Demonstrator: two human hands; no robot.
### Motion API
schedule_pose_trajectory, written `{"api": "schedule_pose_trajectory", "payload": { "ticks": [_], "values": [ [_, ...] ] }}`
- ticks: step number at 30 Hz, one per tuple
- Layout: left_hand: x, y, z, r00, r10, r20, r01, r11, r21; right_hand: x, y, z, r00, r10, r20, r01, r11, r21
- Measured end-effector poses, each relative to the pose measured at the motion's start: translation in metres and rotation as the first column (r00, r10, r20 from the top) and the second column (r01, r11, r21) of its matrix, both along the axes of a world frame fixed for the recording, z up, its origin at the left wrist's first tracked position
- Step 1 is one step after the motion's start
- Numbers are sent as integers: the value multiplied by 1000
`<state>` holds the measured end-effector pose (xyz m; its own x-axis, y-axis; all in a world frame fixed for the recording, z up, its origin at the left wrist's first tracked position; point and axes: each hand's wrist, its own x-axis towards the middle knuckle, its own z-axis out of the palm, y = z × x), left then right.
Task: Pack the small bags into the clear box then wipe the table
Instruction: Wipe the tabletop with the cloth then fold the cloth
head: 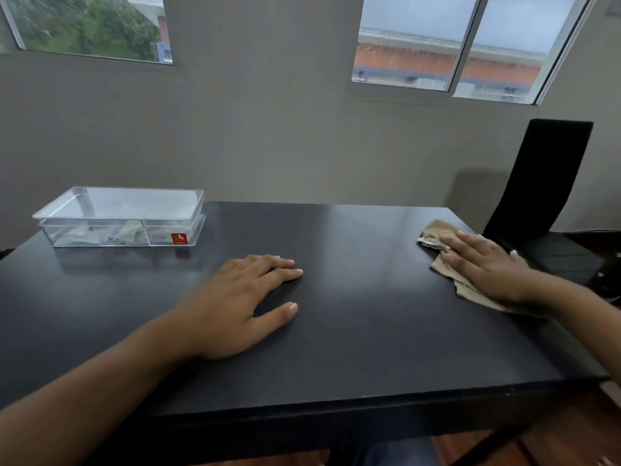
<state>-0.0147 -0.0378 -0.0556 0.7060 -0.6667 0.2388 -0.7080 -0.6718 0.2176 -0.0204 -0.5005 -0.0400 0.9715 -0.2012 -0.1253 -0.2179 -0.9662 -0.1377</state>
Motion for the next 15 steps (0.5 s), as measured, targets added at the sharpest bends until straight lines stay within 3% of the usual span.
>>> {"api": "schedule_pose_trajectory", "payload": {
  "ticks": [7,15],
  "values": [
    [-2,1,4,999,7,-32,-8,999,-31,120,26,7,993,-108,-47,106,994,-26],
    [-4,2,6,999,5,-42,-8,997,-79,100,146,10,990,135,-37,-134,990,32]
  ]
}}
